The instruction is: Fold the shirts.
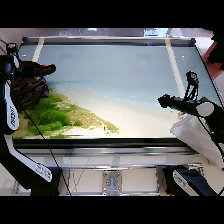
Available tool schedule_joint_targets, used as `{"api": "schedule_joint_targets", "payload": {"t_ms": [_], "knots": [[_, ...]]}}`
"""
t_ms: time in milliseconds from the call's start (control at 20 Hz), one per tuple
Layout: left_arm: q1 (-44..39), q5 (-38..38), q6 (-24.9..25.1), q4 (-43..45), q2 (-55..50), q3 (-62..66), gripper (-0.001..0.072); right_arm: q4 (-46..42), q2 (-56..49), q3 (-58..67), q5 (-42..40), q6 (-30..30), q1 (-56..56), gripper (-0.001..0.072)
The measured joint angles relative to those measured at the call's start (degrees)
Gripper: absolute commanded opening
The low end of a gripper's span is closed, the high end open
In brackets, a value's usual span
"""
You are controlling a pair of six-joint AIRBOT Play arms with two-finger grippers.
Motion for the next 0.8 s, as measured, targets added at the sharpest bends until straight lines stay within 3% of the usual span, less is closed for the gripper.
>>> {"api": "schedule_joint_targets", "payload": {"t_ms": [100,450,800], "knots": [[2.3,-1.3,-0.7,1.4,-0.7,0.0,0.0655,0.0,0.0,0.0,0.0,0.0,0.0,0.0377],[11.7,-3.2,-1.2,1.4,-2.2,0.0,0.0654,0.0,0.0,0.0,-1.8,0.7,0.0,0.0376],[14.5,-3.2,8.1,-9.3,-3.6,0.0,0.0654,0.1,0.0,0.0,-6.7,5.1,0.0,0.0377]]}}
